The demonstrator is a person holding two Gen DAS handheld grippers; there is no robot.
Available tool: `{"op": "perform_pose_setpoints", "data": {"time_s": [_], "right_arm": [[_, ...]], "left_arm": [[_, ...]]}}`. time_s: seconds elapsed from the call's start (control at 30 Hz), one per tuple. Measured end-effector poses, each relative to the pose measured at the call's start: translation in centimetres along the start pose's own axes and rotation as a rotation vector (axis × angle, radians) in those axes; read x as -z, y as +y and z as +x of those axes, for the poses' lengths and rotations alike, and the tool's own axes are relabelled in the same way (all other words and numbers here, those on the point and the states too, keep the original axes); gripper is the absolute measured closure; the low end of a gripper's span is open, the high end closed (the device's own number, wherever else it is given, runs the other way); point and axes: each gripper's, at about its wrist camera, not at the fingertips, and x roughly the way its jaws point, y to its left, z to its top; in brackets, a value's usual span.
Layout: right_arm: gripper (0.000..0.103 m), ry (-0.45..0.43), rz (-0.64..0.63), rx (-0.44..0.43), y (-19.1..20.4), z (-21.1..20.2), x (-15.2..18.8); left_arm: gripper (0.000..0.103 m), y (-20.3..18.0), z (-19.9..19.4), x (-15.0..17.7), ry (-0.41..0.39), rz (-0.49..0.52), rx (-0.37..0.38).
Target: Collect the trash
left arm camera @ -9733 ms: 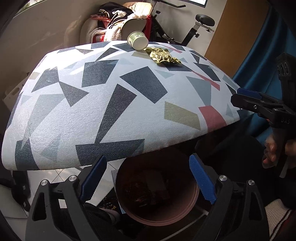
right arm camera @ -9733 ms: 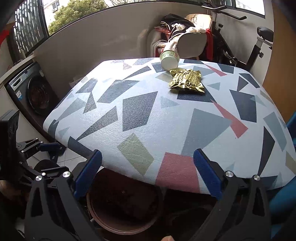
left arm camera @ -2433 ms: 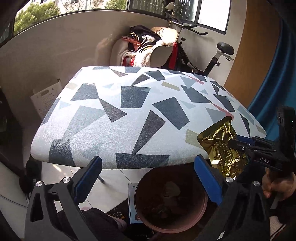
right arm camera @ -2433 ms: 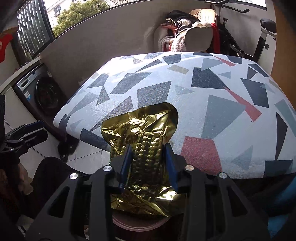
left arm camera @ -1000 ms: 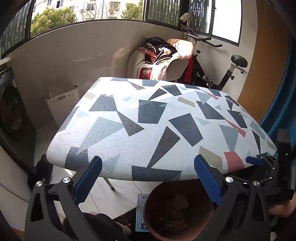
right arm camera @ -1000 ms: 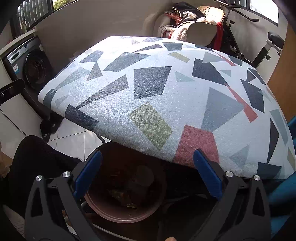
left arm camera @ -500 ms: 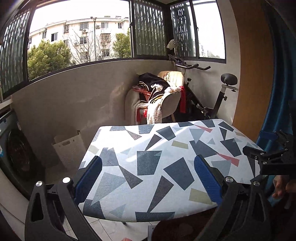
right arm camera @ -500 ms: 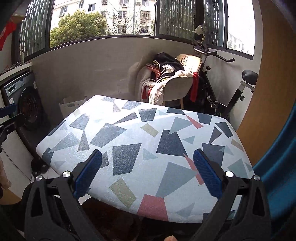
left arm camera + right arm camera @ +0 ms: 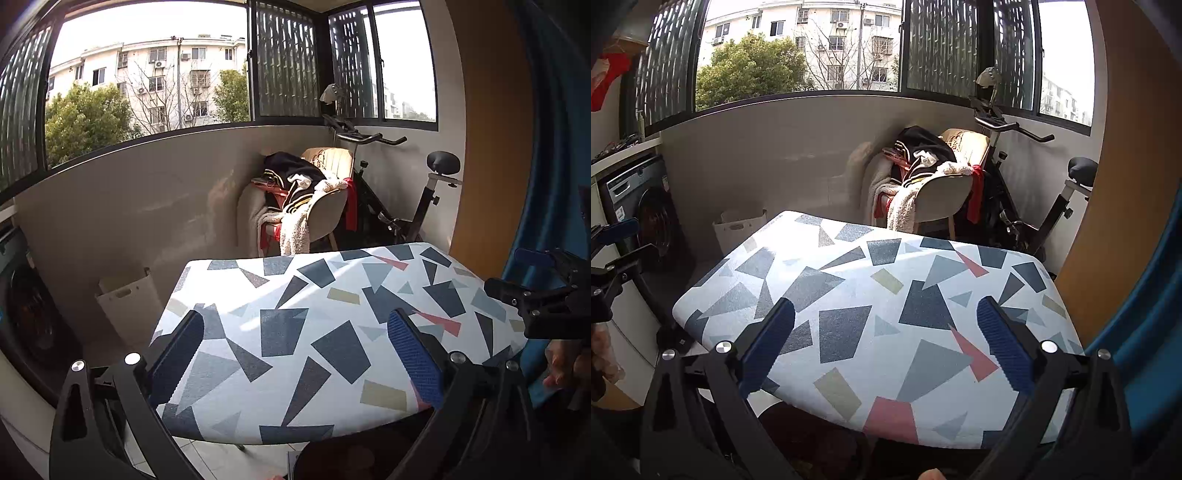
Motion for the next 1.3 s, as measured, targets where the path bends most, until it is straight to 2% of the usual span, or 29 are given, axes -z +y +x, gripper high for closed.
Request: {"op": "perform_pose_setpoints", "data": {"time_s": [0.77,1.3], "right_arm": [[0.006,0.0,0.008,-0.005,0.38,-0.31,0.0],[0.006,0.005,0.002,-0.007,0.52,-0.4,0.03]], "left_arm": [[0.006,-0.46,0.61,-0.03,0.022,0.017,-0.007],[0.006,-0.77,0.73,-0.11,0.023,0.03,0.014]]}}
